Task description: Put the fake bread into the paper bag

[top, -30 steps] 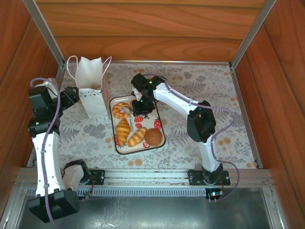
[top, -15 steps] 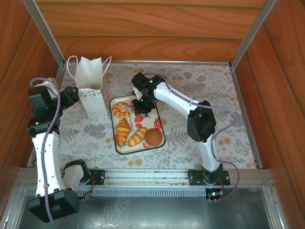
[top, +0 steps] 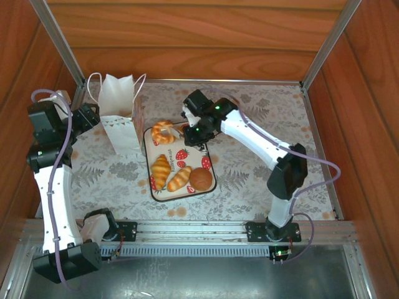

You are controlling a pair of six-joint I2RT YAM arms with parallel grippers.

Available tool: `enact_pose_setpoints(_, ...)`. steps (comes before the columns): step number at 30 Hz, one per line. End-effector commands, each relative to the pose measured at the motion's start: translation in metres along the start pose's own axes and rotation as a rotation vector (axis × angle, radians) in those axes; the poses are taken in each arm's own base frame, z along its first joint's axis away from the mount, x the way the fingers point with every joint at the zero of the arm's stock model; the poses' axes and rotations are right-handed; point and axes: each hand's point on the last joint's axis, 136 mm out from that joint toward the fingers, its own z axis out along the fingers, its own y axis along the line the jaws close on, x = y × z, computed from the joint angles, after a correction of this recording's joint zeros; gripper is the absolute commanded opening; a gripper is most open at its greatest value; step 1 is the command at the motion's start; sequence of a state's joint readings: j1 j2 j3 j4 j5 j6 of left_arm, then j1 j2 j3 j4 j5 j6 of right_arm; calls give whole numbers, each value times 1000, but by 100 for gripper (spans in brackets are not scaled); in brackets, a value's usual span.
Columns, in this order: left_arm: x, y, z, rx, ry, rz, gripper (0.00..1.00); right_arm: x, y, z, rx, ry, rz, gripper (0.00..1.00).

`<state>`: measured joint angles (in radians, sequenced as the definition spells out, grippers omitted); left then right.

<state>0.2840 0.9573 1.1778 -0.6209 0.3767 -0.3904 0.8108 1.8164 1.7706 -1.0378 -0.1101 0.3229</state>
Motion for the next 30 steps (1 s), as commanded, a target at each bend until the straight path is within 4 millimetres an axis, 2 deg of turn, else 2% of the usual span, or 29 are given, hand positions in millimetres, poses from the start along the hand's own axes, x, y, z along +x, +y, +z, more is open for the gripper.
enact_pose_setpoints(1, -2, -2, -2, -10, 35, 35, 78, -11, 1, -34, 17, -119, -49, 13)
enact_pose_setpoints(4, -9, 2, -1, -45, 48, 55, 77, -13, 3, -57, 21, -181, -69, 13)
enact_pose_setpoints(8, -12, 6, 9, -52, 69, 54, 77, -19, 10, -97, 11, -291, -107, 13)
enact_pose_setpoints(14, -8, 8, 29, -9, 137, 2, 75, -29, 21, -137, -6, -401, -166, 13)
enact_pose_setpoints(22, -9, 11, 58, 61, 172, -65, 67, -51, 36, -176, -11, -518, -229, 13)
enact_pose_setpoints(26, -9, 13, 75, 91, 190, -96, 59, -67, 48, -197, -23, -588, -250, 13)
enact_pose_setpoints(29, -8, 13, 84, 120, 204, -112, 54, -78, 59, -206, -35, -612, -271, 13)
enact_pose_setpoints(30, -8, 13, 86, 126, 206, -112, 54, -84, 62, -197, -35, -597, -275, 13)
